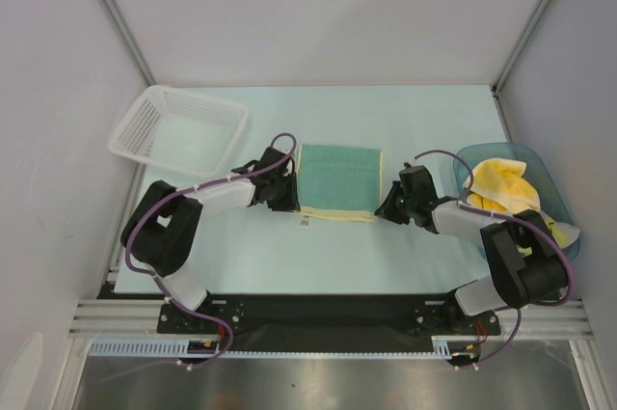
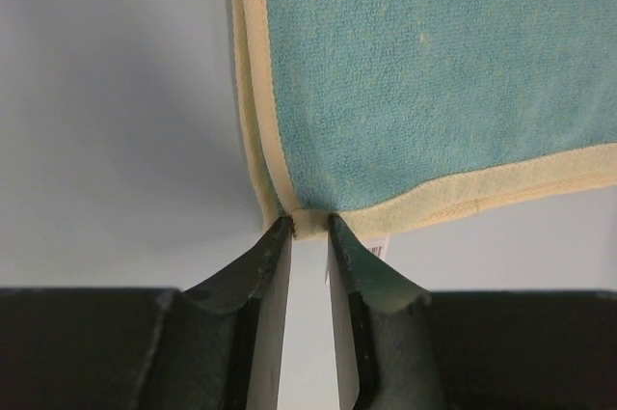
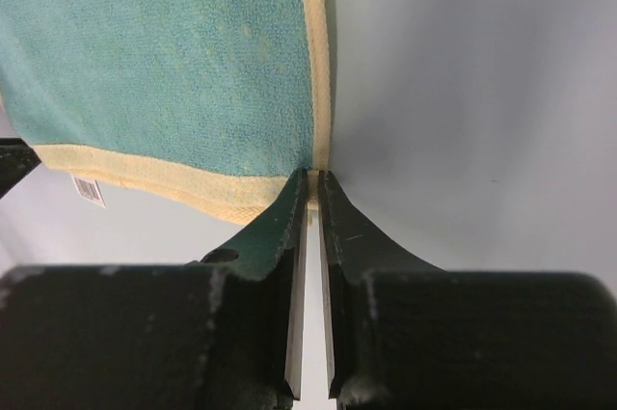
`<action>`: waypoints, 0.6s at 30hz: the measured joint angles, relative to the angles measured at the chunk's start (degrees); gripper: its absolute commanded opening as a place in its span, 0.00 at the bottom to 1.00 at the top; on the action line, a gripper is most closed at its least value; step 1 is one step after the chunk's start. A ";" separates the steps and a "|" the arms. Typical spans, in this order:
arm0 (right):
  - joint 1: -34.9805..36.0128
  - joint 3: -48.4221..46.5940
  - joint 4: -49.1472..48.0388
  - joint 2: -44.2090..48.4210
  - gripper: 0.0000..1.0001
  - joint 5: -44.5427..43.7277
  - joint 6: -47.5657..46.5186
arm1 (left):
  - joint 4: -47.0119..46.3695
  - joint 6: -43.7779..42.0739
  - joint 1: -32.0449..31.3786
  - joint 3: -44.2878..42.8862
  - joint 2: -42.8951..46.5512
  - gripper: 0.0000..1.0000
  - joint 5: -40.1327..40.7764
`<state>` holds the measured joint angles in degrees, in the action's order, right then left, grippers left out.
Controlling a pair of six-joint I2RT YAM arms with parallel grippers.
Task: Fold and stack the towels
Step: Fold the towel
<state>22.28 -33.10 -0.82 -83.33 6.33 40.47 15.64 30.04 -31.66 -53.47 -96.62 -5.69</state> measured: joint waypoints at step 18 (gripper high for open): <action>0.26 0.00 2.29 1.46 0.00 -0.81 -0.70 | 2.89 0.44 -0.09 -2.08 -0.90 0.01 1.05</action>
<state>22.55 -33.10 1.48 -81.87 5.52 39.77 18.52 30.48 -31.75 -55.55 -97.51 -4.64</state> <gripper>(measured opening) 0.029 0.012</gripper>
